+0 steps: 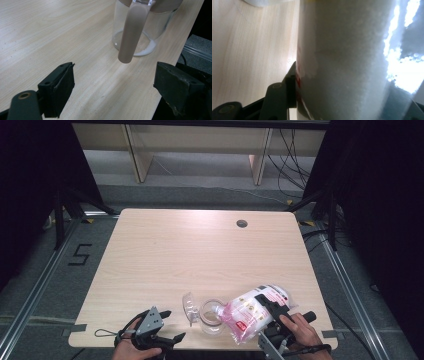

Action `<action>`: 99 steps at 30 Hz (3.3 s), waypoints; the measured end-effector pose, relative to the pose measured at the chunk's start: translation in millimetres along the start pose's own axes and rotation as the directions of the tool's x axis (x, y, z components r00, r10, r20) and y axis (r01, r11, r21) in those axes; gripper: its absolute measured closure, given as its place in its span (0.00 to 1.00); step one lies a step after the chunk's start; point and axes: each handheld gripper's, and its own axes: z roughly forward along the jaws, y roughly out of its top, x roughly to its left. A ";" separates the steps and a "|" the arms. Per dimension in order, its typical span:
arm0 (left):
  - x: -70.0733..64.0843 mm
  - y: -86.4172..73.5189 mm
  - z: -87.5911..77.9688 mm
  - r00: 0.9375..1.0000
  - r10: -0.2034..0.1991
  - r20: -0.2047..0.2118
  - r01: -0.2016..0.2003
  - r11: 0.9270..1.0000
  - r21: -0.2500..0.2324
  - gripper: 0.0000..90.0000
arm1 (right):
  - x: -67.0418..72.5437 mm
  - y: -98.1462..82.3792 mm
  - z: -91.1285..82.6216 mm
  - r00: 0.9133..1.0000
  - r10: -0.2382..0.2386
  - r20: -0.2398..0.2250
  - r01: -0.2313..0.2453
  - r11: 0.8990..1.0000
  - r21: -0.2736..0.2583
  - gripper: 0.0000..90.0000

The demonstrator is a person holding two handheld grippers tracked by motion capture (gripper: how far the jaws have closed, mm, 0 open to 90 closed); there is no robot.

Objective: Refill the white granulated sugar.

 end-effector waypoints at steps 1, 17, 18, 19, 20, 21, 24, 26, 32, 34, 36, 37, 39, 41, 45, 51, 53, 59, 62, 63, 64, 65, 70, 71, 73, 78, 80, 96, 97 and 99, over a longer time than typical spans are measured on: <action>-1.7 -0.6 0.2 1.000 -0.030 -0.003 0.030 1.000 -0.001 0.18 | 0.0 0.0 0.0 1.000 0.000 0.000 0.000 1.000 0.000 0.53; -0.7 -1.0 0.4 1.000 -0.022 -0.005 0.022 1.000 0.008 0.18 | -0.6 5.4 1.0 0.991 -0.130 0.029 0.130 0.991 0.010 0.54; -0.7 -1.0 0.4 1.000 -0.022 -0.005 0.022 1.000 0.008 0.18 | -0.6 5.4 1.0 0.991 -0.130 0.029 0.130 0.991 0.010 0.54; -0.6 -1.1 0.5 1.000 -0.022 -0.005 0.022 1.000 0.008 0.18 | -2.3 6.1 -1.6 0.992 -0.117 -0.039 0.118 0.993 0.024 0.54; -0.5 -1.0 0.5 1.000 -0.021 -0.004 0.021 1.000 0.008 0.18 | -2.5 6.8 -2.9 0.990 -0.137 -0.037 0.138 0.990 0.033 0.54; -0.4 -1.0 0.6 1.000 -0.021 -0.005 0.021 1.000 0.007 0.18 | -3.6 7.2 -2.3 0.988 -0.151 -0.031 0.152 0.988 0.030 0.54; -0.4 -1.0 0.6 1.000 -0.027 -0.005 0.028 1.000 0.009 0.18 | -4.6 7.8 -1.8 0.984 -0.174 -0.024 0.175 0.984 0.035 0.54; -0.4 -1.0 0.7 1.000 -0.027 -0.005 0.027 1.000 0.008 0.18 | -4.4 7.6 -1.6 0.984 -0.175 -0.016 0.176 0.984 0.036 0.54; -0.9 -1.5 2.3 0.999 -0.044 -0.003 0.044 0.999 -0.006 0.18 | -8.7 7.6 -1.4 0.978 -0.208 -0.011 0.209 0.977 0.036 0.54; -0.8 -1.6 2.4 0.999 -0.044 -0.003 0.044 0.999 -0.006 0.18 | -9.8 7.7 -1.7 0.976 -0.216 -0.010 0.217 0.976 0.034 0.54; -0.8 -1.9 3.1 0.999 -0.046 -0.002 0.046 0.999 -0.012 0.18 | -10.4 7.6 -1.7 0.976 -0.220 -0.013 0.220 0.975 0.033 0.54; -0.8 -1.9 3.1 0.999 -0.046 -0.002 0.046 0.999 -0.012 0.18 | -10.4 7.6 -1.7 0.976 -0.220 -0.013 0.220 0.975 0.033 0.54; -0.8 -1.9 3.2 0.999 -0.045 -0.001 0.045 0.999 -0.012 0.18 | -8.3 6.8 -1.8 0.976 -0.216 -0.017 0.216 0.975 0.048 0.54; -0.3 -1.8 2.9 0.999 -0.043 -0.003 0.042 0.999 -0.012 0.18 | -9.5 7.0 -1.0 0.970 -0.241 -0.019 0.241 0.969 0.045 0.55; 0.1 -1.8 1.9 0.999 -0.040 -0.006 0.040 0.999 0.001 0.18 | -10.0 7.3 -1.2 0.970 -0.243 -0.028 0.244 0.968 0.051 0.55; 0.0 -1.9 2.2 0.999 -0.035 -0.010 0.035 0.999 -0.002 0.18 | -11.1 7.7 1.7 0.966 -0.260 -0.012 0.260 0.965 0.022 0.55; 0.0 -1.8 2.0 0.999 -0.035 -0.011 0.035 0.999 0.002 0.18 | -10.3 8.5 2.2 0.967 -0.254 -0.028 0.255 0.967 0.026 0.55; 0.2 -1.9 1.9 0.999 -0.034 -0.007 0.034 0.999 0.005 0.18 | -11.7 8.1 4.4 0.963 -0.267 -0.023 0.267 0.963 0.023 0.55; 0.4 -2.0 2.0 0.999 -0.031 -0.014 0.031 0.999 0.006 0.18 | -12.9 8.1 4.6 0.960 -0.281 -0.019 0.281 0.959 0.021 0.55; 0.6 -2.1 2.3 0.999 -0.031 -0.009 0.031 0.999 0.006 0.18 | -13.3 8.1 4.5 0.959 -0.281 -0.023 0.281 0.959 0.019 0.55; 0.6 -2.1 2.3 0.999 -0.031 -0.009 0.031 0.999 0.006 0.18 | -13.3 8.1 4.5 0.959 -0.281 -0.023 0.281 0.959 0.019 0.55; 0.5 -2.0 2.3 0.999 -0.030 -0.009 0.030 1.000 0.006 0.18 | -13.8 8.2 4.4 0.958 -0.286 -0.019 0.287 0.958 0.018 0.55; 0.5 -1.8 1.9 0.999 -0.031 -0.010 0.031 0.999 0.009 0.18 | -15.2 9.4 4.6 0.955 -0.297 -0.024 0.298 0.954 0.026 0.55; 0.2 -1.7 2.0 0.999 -0.035 -0.006 0.035 0.999 0.004 0.18 | -14.5 9.3 4.1 0.956 -0.291 -0.032 0.292 0.956 0.031 0.55; 0.0 -1.8 2.1 0.999 -0.035 -0.010 0.035 0.999 0.001 0.18 | -15.0 9.7 3.9 0.955 -0.295 -0.033 0.296 0.955 0.030 0.55; -0.3 -1.9 2.4 0.999 -0.037 -0.010 0.037 0.999 -0.003 0.18 | -16.8 11.1 5.2 0.946 -0.322 0.018 0.322 0.947 0.008 0.56; -0.4 -1.8 2.2 0.999 -0.036 -0.012 0.036 0.999 -0.001 0.18 | -16.9 11.3 5.0 0.944 -0.330 0.018 0.329 0.944 0.012 0.56; -0.3 -1.5 2.0 0.999 -0.046 -0.004 0.046 0.999 -0.007 0.18 | -19.0 14.0 1.9 0.939 -0.343 -0.010 0.343 0.939 0.036 0.56; -0.4 -1.5 2.0 0.999 -0.045 -0.004 0.045 0.999 -0.007 0.18 | -18.9 14.1 1.9 0.938 -0.348 -0.007 0.348 0.937 0.037 0.56; -0.4 -1.5 2.2 0.999 -0.045 -0.004 0.045 0.999 -0.007 0.18 | -19.4 14.8 1.7 0.935 -0.354 -0.011 0.354 0.935 0.038 0.56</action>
